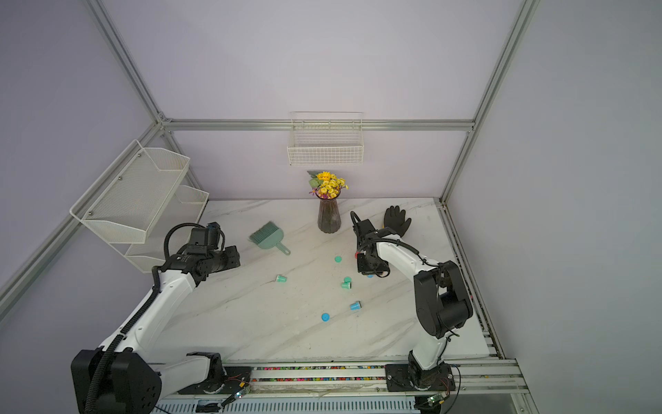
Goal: Close the stamp cap
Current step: Place the stamp at the center of the board.
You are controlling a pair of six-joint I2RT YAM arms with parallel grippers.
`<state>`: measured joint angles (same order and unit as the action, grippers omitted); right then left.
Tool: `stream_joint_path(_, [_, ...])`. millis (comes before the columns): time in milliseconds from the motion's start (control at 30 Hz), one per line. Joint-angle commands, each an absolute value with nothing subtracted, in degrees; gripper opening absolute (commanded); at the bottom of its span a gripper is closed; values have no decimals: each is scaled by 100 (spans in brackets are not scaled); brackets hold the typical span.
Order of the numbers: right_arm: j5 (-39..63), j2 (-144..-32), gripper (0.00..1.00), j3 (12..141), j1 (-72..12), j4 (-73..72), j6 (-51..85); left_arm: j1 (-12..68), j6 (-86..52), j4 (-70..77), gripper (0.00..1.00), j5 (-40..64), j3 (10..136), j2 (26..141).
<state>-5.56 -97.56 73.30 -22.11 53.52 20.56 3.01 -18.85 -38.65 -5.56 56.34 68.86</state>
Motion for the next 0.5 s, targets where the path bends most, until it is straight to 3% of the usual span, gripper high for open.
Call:
stream_joint_path(0, [-617,-9467,26,7397,-2197,5616,2116,246,-1768,-3788,56,-606,5730,6768])
stream_joint_path(467, [-279,-9861,24,6489,-2191,4525,2188,245,-1773,-3779,56,-563,5730,6794])
